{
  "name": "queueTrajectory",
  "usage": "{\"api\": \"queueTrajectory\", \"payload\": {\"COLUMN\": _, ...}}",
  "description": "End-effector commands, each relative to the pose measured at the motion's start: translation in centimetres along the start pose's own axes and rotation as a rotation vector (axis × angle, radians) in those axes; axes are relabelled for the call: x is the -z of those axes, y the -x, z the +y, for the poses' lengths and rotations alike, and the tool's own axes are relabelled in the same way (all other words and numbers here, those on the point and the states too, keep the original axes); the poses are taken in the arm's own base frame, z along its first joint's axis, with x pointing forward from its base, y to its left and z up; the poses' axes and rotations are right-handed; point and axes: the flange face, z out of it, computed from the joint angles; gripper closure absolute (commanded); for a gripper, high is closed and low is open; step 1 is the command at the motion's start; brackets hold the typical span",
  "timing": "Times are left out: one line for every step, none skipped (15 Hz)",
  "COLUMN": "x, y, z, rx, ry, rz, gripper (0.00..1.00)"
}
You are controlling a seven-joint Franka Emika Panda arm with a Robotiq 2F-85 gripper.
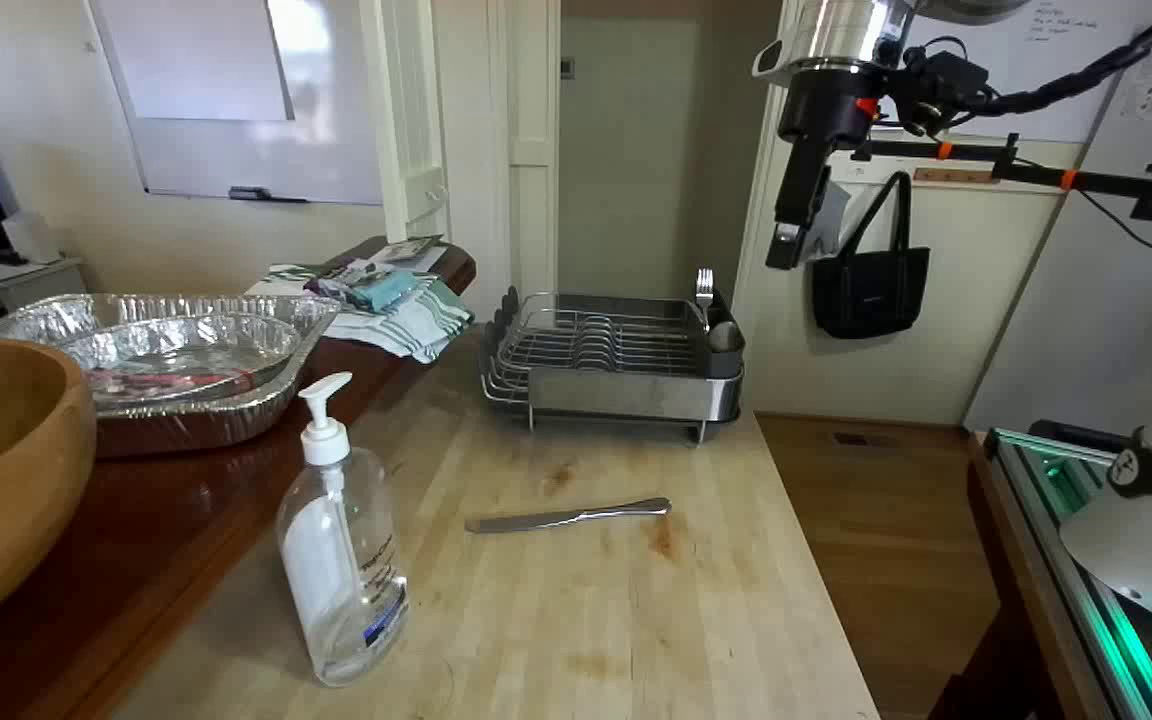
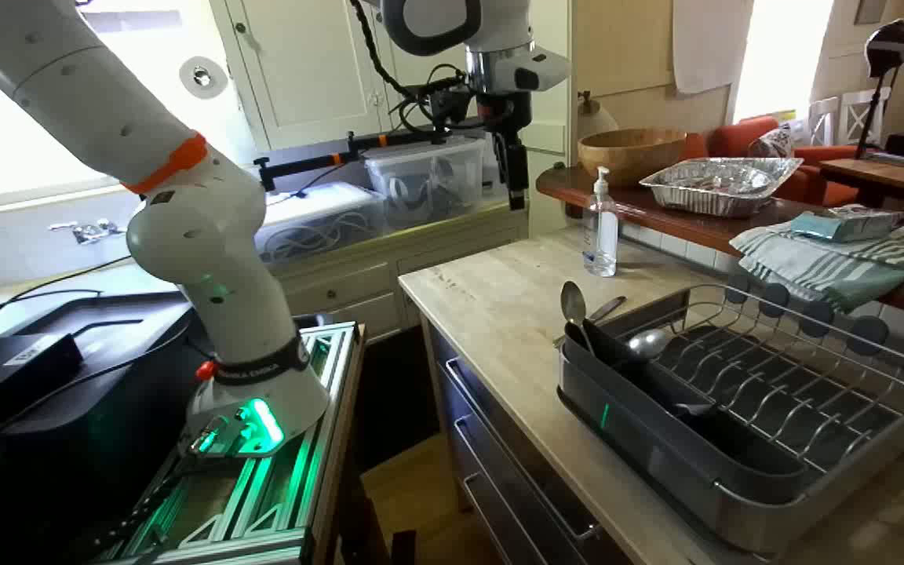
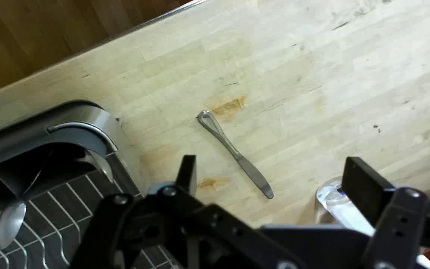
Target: Pick up the knife from the counter and put it on the dish dryer
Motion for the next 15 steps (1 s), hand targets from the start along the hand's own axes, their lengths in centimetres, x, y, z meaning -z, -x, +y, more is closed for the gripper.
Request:
{"api": "queueTrajectory", "payload": {"x": 0.1, "y": 0.0, "z": 0.0, "rx": 0.0, "ry": 0.0, "rz": -0.001, "gripper": 0.0}}
{"api": "queueTrajectory", "payload": {"x": 0.1, "y": 0.0, "z": 0.0, "rx": 0.0, "ry": 0.0, "rz": -0.001, "gripper": 0.0}}
{"api": "queueTrajectory", "payload": {"x": 0.1, "y": 0.0, "z": 0.0, "rx": 0.0, "ry": 0.0, "rz": -0.001, "gripper": 0.0}}
{"api": "queueTrajectory", "payload": {"x": 0.1, "y": 0.0, "z": 0.0, "rx": 0.0, "ry": 0.0, "rz": -0.001, "gripper": 0.0}}
{"api": "queueTrajectory", "payload": {"x": 0.1, "y": 0.0, "z": 0.0, "rx": 0.0, "ry": 0.0, "rz": -0.001, "gripper": 0.0}}
{"api": "queueTrajectory", "payload": {"x": 0.1, "y": 0.0, "z": 0.0, "rx": 0.0, "ry": 0.0, "rz": -0.001, "gripper": 0.0}}
{"api": "queueTrajectory", "payload": {"x": 0.1, "y": 0.0, "z": 0.0, "rx": 0.0, "ry": 0.0, "rz": -0.001, "gripper": 0.0}}
{"api": "queueTrajectory", "payload": {"x": 0.1, "y": 0.0, "z": 0.0, "rx": 0.0, "ry": 0.0, "rz": -0.001, "gripper": 0.0}}
{"api": "queueTrajectory", "payload": {"x": -0.5, "y": -0.7, "z": -0.1, "rx": -0.015, "ry": 0.005, "rz": -0.003, "gripper": 0.0}}
{"api": "queueTrajectory", "payload": {"x": -1.1, "y": -1.4, "z": -0.2, "rx": -0.026, "ry": 0.005, "rz": -0.007, "gripper": 0.0}}
{"api": "queueTrajectory", "payload": {"x": -2.1, "y": -2.2, "z": -0.2, "rx": -0.037, "ry": 0.012, "rz": -0.027, "gripper": 0.0}}
{"api": "queueTrajectory", "payload": {"x": -2.8, "y": -2.8, "z": -0.4, "rx": -0.033, "ry": 0.005, "rz": -0.035, "gripper": 0.0}}
{"api": "queueTrajectory", "payload": {"x": -3.7, "y": -3.4, "z": -0.7, "rx": -0.028, "ry": 0.007, "rz": -0.04, "gripper": 0.0}}
{"api": "queueTrajectory", "payload": {"x": -4.3, "y": -3.9, "z": -0.9, "rx": -0.017, "ry": 0.011, "rz": -0.045, "gripper": 0.0}}
{"api": "queueTrajectory", "payload": {"x": -5.6, "y": -4.6, "z": -1.2, "rx": 0.017, "ry": 0.011, "rz": -0.057, "gripper": 0.0}}
